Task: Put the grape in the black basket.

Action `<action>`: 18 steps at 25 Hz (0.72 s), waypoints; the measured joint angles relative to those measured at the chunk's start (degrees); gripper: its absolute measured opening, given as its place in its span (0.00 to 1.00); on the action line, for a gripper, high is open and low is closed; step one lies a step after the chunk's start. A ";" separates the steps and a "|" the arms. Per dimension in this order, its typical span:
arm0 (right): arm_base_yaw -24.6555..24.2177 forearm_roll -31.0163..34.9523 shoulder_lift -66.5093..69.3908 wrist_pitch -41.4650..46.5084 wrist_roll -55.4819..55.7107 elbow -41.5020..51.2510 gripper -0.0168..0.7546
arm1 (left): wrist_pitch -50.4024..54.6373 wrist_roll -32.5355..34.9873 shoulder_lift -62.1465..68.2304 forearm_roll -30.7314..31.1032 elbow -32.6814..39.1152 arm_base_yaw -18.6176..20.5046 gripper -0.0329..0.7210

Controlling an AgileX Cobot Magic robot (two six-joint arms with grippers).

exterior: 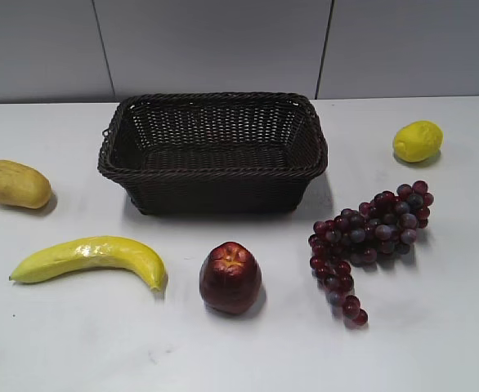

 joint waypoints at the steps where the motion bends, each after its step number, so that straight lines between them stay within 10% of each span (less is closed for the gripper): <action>1: 0.00 0.00 0.00 0.00 0.00 0.00 0.78 | 0.00 0.00 0.00 0.00 0.00 0.00 0.36; 18: 0.00 0.14 0.00 0.00 0.00 0.00 0.78 | 0.00 0.00 0.00 0.00 0.00 0.00 0.36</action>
